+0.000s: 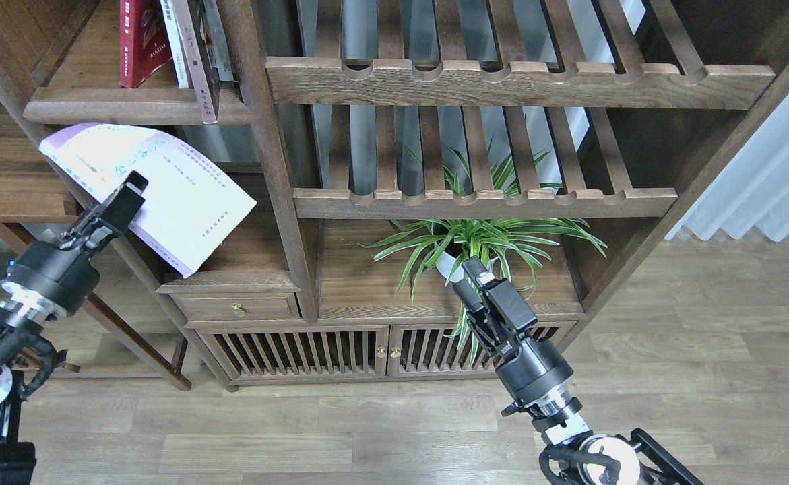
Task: Organize books on shelf
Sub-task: 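Lift the white book with the left gripper up toward the upper shelf, then insert the white book upright into the upper shelf beside the red book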
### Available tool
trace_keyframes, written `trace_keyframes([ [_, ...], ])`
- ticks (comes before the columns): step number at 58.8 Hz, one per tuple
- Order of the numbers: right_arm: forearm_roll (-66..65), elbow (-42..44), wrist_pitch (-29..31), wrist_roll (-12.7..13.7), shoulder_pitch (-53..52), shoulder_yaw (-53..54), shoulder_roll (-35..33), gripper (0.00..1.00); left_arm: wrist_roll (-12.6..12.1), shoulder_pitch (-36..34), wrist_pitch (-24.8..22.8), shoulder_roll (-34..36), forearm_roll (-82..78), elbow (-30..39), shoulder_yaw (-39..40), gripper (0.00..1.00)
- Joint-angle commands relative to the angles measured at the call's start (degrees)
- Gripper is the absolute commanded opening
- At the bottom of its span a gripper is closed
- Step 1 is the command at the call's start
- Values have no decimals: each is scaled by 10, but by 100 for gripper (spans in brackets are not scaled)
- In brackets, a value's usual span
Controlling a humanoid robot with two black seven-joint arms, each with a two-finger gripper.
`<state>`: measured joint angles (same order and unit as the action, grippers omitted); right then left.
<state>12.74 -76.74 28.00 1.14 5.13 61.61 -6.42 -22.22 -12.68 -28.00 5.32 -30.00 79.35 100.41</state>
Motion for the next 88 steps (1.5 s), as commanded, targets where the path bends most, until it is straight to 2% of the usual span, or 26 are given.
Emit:
trace_keyframes([
  [1, 0, 1, 0, 0, -1, 0, 0, 83, 0, 5, 0, 11, 1, -1, -20, 1],
  [21, 0, 2, 0, 0, -1, 1, -2, 83, -2, 75, 0, 20, 54, 0, -26, 1],
  [42, 0, 4, 0, 0, -1, 1, -2, 83, -2, 65, 0, 51, 92, 0, -26, 1],
  [71, 0, 4, 0, 0, -1, 1, 0, 83, -1, -59, 0, 121, 128, -1, -35, 1],
  [88, 0, 4, 0, 0, -3, 0, 4, 83, -2, -161, 0, 170, 137, -3, -83, 1],
])
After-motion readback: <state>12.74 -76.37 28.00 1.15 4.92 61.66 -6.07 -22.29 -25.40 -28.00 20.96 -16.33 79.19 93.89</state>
